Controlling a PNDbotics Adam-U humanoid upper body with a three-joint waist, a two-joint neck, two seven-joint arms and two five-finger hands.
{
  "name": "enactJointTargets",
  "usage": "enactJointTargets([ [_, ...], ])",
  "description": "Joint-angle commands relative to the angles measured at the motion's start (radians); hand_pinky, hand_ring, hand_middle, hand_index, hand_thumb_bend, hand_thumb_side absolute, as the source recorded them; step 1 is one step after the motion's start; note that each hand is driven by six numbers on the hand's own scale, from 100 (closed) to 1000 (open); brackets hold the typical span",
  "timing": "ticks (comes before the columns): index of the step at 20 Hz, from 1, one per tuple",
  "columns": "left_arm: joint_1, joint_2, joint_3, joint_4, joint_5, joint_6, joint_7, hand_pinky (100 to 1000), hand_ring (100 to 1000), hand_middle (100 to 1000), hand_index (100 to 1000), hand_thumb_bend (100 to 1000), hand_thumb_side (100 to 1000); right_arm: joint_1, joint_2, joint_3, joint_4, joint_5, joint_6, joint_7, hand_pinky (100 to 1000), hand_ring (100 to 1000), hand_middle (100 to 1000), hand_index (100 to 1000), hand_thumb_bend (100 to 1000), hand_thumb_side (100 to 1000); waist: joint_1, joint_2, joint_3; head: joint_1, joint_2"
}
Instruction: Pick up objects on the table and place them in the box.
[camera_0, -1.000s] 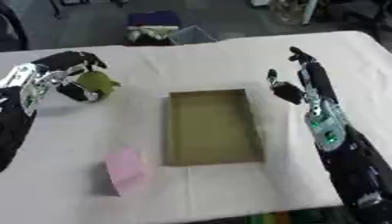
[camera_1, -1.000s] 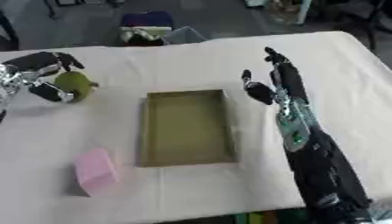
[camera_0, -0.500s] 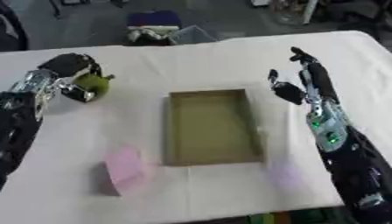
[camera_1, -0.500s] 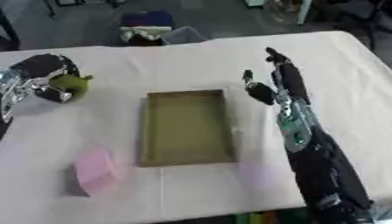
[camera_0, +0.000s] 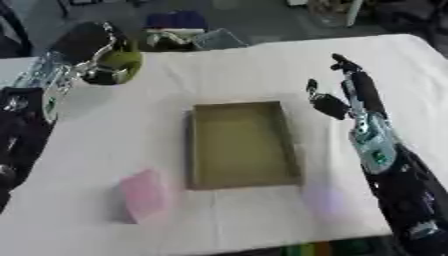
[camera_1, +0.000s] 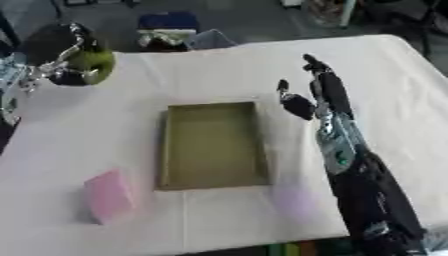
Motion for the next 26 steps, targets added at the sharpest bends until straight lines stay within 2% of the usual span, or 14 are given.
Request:
enactJointTargets([
  [1,-0.038,-0.010,-0.059,-0.076,0.117,-0.043,-0.079,568,406,378,493,100,158,-0.019,-0.002,0.001,-0.023,0.004,-0.002,-0.002,785,937,792,967,186,448,-0.001,-0.017,-0.004,0.006,0.005],
  [5,-0.059,-0.077,-0.132,-0.116,0.189,-0.083,-0.181,576,419,391,505,100,166,-0.021,0.006,0.003,-0.025,0.007,-0.004,0.000,785,937,791,967,186,448,-0.002,-0.017,-0.013,0.017,0.005],
  [11,-0.072,-0.188,-0.179,-0.099,0.192,-0.119,-0.254,585,437,409,523,100,177,-0.024,0.023,0.008,-0.027,0.011,-0.008,0.004,784,937,792,967,186,449,-0.006,-0.015,-0.031,0.029,0.005],
  [18,-0.071,-0.264,-0.192,-0.058,0.133,-0.141,-0.251,604,487,467,591,100,164,-0.027,0.032,0.010,-0.027,0.012,-0.011,0.005,783,937,791,967,187,449,-0.008,-0.010,-0.047,0.039,0.005],
  [24,-0.058,-0.298,-0.181,-0.010,0.067,-0.146,-0.222,663,587,580,750,114,113,-0.028,0.035,0.010,-0.026,0.009,-0.012,0.006,783,937,790,967,175,451,-0.011,-0.006,-0.053,0.041,0.005],
  [25,-0.057,-0.299,-0.179,-0.006,0.056,-0.145,-0.212,676,610,619,791,149,195,-0.028,0.035,0.010,-0.026,0.008,-0.011,0.005,782,937,788,967,166,454,-0.012,-0.006,-0.053,0.042,0.005],
  [26,-0.055,-0.299,-0.177,-0.003,0.047,-0.145,-0.204,681,618,632,801,156,215,-0.028,0.035,0.009,-0.026,0.006,-0.011,0.005,782,937,788,967,167,455,-0.012,-0.005,-0.053,0.041,0.004],
])
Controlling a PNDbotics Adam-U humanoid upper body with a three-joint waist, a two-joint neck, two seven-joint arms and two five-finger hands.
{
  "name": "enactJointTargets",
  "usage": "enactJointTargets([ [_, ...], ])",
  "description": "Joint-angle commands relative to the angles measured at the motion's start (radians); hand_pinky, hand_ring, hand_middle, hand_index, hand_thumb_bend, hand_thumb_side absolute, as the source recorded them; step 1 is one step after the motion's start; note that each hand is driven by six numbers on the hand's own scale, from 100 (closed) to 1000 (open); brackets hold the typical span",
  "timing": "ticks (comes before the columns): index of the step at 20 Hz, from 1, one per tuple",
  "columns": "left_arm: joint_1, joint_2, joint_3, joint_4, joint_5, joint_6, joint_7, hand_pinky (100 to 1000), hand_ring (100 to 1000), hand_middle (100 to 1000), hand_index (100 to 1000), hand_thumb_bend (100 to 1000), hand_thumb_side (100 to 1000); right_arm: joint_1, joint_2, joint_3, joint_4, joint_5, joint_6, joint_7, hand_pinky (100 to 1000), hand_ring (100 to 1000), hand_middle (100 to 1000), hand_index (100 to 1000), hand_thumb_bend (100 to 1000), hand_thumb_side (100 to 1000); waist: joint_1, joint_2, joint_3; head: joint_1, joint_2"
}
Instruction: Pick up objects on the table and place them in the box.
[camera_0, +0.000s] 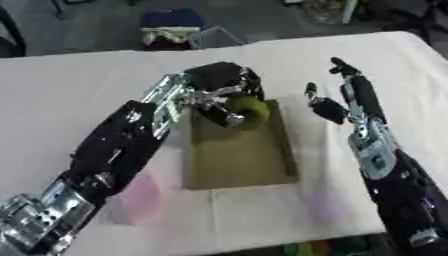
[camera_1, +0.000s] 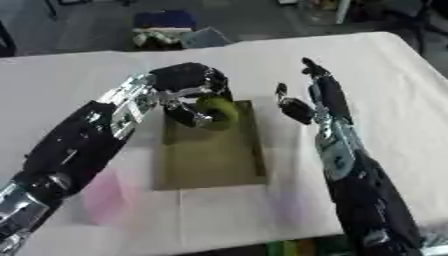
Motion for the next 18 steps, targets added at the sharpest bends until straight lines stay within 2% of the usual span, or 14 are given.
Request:
enactJointTargets([
  [1,-0.013,0.006,0.016,-0.002,-0.028,0.000,0.029,697,643,674,834,232,340,-0.024,-0.003,0.002,-0.026,0.000,-0.002,-0.002,782,937,788,967,170,452,-0.006,-0.013,-0.001,0.001,0.004],
  [4,-0.010,0.019,0.026,-0.016,-0.033,0.003,0.038,731,691,744,868,318,484,-0.024,-0.007,0.001,-0.024,-0.003,0.000,-0.003,781,937,789,967,173,452,-0.006,-0.012,0.003,-0.002,0.003],
  [7,-0.006,0.046,0.025,-0.057,-0.019,-0.003,0.015,760,729,784,891,344,526,-0.023,-0.009,0.000,-0.024,-0.004,0.000,-0.004,781,937,789,967,173,452,-0.006,-0.013,0.007,-0.004,0.002],
  [9,0.002,0.082,0.018,-0.112,0.013,-0.012,-0.007,756,719,770,879,334,553,-0.023,-0.012,-0.001,-0.024,-0.004,0.001,-0.004,781,937,789,967,169,448,-0.006,-0.013,0.011,-0.009,0.002],
  [10,0.009,0.107,0.012,-0.149,0.038,-0.016,-0.020,752,712,763,877,329,511,-0.022,-0.015,-0.002,-0.023,-0.004,0.002,-0.005,781,937,789,967,173,452,-0.005,-0.014,0.014,-0.011,0.002],
  [14,0.040,0.247,-0.025,-0.308,0.196,-0.050,-0.123,745,695,727,850,301,507,-0.018,-0.027,-0.004,-0.021,-0.004,0.004,-0.007,781,937,789,967,174,451,0.001,-0.018,0.027,-0.024,0.003],
  [18,0.094,0.418,-0.048,-0.482,0.367,-0.037,-0.235,743,694,732,854,331,522,-0.012,-0.038,-0.006,-0.017,-0.002,0.006,-0.008,781,937,789,967,174,452,0.009,-0.023,0.042,-0.040,0.004],
])
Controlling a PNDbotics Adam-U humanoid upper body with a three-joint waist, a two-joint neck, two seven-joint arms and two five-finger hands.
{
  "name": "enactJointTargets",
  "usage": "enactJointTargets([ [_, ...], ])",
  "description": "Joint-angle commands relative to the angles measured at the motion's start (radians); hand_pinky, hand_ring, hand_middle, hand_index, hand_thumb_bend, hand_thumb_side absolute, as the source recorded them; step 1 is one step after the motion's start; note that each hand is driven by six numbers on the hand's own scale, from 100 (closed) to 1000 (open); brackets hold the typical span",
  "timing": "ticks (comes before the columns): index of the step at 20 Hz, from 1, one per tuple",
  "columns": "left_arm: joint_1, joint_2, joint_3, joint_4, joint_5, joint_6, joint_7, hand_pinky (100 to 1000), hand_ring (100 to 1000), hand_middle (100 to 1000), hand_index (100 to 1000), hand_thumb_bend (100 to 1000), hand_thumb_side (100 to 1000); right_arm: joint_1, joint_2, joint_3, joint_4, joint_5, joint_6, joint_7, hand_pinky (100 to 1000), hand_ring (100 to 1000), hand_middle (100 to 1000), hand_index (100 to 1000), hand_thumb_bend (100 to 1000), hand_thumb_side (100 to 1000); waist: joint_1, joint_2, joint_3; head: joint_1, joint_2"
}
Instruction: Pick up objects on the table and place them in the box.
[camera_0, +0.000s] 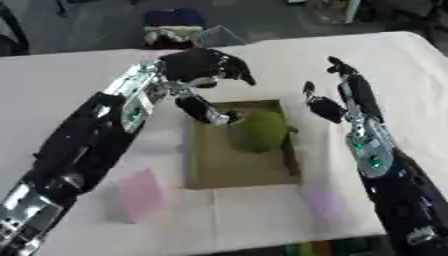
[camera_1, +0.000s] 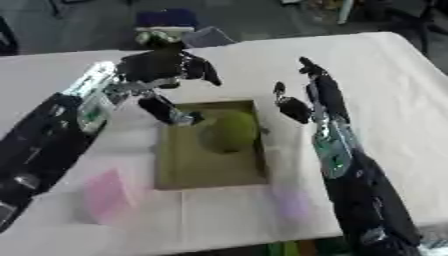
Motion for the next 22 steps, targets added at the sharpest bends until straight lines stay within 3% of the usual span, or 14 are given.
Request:
enactJointTargets([
  [1,0.026,0.158,-0.010,-0.149,0.118,0.013,-0.082,743,697,736,856,337,536,-0.012,-0.028,-0.005,-0.016,0.001,0.003,-0.004,781,937,789,967,174,452,0.003,-0.021,0.007,-0.014,0.005],
  [4,0.102,0.266,-0.011,-0.266,0.184,0.039,-0.140,745,708,752,867,355,572,-0.011,-0.034,-0.006,-0.015,0.003,0.003,-0.005,781,937,789,967,174,452,0.007,-0.023,0.017,-0.025,0.005],
  [6,0.168,0.328,-0.002,-0.331,0.213,0.062,-0.166,741,707,754,870,359,641,-0.011,-0.038,-0.007,-0.013,0.004,0.004,-0.005,781,937,790,967,175,452,0.008,-0.024,0.023,-0.032,0.005],
  [10,0.281,0.404,0.023,-0.424,0.255,0.127,-0.196,741,706,759,881,348,749,-0.011,-0.043,-0.009,-0.012,0.006,0.005,-0.006,781,937,789,967,175,452,0.011,-0.025,0.035,-0.040,0.005],
  [16,0.411,0.422,0.036,-0.509,0.238,0.275,-0.176,788,759,799,899,364,789,-0.006,-0.047,-0.008,-0.012,0.009,0.004,-0.007,780,937,789,967,175,452,0.017,-0.027,0.049,-0.050,0.005],
  [22,0.511,0.365,0.052,-0.501,0.109,0.358,-0.131,849,819,851,916,380,719,-0.004,-0.049,-0.009,-0.014,0.007,0.005,-0.008,780,937,788,967,176,453,0.019,-0.027,0.053,-0.060,0.005],
])
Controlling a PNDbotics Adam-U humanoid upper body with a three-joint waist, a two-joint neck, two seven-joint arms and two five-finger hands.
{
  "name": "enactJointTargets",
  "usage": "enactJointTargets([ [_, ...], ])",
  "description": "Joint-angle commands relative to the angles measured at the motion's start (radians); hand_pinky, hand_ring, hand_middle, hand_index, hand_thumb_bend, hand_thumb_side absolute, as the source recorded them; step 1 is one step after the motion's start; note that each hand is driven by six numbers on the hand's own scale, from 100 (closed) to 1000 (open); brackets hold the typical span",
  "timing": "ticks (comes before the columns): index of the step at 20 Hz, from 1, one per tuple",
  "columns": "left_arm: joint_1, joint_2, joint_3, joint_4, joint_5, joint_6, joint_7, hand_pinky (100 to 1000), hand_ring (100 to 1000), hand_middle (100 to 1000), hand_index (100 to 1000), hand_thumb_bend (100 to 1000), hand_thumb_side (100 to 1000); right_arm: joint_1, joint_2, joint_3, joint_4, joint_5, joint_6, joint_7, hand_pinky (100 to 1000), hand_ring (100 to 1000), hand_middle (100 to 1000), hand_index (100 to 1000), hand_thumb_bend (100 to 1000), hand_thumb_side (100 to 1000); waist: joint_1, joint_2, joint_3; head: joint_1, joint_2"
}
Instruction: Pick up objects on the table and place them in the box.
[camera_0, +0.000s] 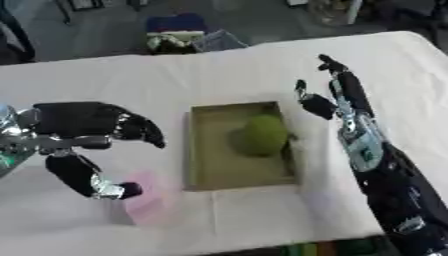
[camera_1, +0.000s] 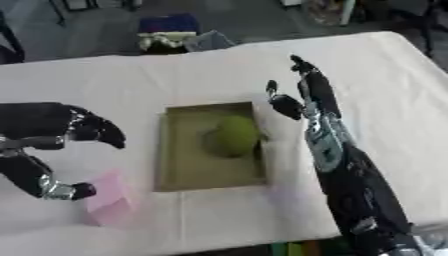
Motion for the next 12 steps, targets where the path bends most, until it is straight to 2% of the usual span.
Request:
enactJointTargets([
  [1,0.029,-0.014,0.033,0.010,-0.074,0.041,0.041,852,822,854,916,385,716,-0.017,-0.019,-0.004,-0.016,0.005,0.001,-0.004,780,937,788,967,176,453,0.000,-0.015,0.002,-0.007,0.005],
  [7,0.087,-0.071,0.049,0.076,-0.200,0.073,0.133,867,839,866,923,399,709,-0.016,-0.020,-0.003,-0.018,0.002,0.002,-0.005,780,937,788,967,177,453,0.000,-0.014,0.004,-0.011,0.005],
  [12,0.106,-0.105,0.034,0.115,-0.228,0.068,0.146,864,834,856,920,404,760,-0.018,-0.019,-0.003,-0.017,0.001,0.002,-0.004,780,937,788,968,179,453,-0.004,-0.013,0.004,-0.010,0.005],
])
